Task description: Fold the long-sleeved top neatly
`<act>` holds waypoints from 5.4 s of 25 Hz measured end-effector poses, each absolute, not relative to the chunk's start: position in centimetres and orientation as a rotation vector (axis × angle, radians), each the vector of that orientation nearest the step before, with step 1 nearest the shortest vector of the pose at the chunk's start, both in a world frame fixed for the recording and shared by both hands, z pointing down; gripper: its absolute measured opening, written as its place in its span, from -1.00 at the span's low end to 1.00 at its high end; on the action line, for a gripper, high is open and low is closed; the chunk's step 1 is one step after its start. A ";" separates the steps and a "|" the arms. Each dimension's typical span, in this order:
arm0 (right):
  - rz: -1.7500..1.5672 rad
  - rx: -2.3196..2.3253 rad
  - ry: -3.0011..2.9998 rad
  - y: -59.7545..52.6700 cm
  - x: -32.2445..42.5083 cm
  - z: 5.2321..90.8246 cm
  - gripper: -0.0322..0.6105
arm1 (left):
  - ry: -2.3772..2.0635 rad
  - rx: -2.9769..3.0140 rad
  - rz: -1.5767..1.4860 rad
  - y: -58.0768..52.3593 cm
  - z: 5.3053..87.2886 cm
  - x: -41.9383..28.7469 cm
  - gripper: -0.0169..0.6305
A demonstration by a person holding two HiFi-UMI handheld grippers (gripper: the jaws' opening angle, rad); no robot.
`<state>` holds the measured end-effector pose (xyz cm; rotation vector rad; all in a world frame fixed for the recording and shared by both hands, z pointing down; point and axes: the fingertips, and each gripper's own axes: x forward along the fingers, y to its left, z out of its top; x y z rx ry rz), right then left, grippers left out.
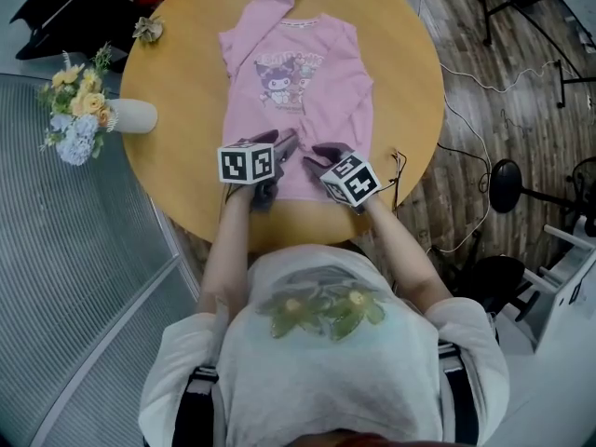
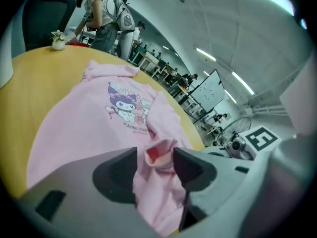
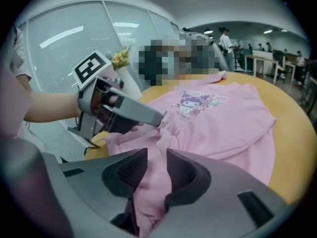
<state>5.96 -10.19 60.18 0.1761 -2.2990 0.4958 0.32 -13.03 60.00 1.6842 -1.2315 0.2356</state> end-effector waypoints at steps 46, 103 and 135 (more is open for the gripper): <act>-0.383 0.247 -2.083 -6.7 15.1 59.2 -0.76 | -1.050 2.202 0.793 -5.1 58.8 13.1 -0.90; 0.266 0.399 -2.556 -18.5 4.7 49.3 -0.28 | -1.750 2.003 0.717 -16.7 44.1 -10.5 -0.26; 0.471 0.623 -2.297 -27.0 -1.2 55.6 -0.28 | -1.462 1.929 0.631 -32.7 59.1 -20.8 -0.89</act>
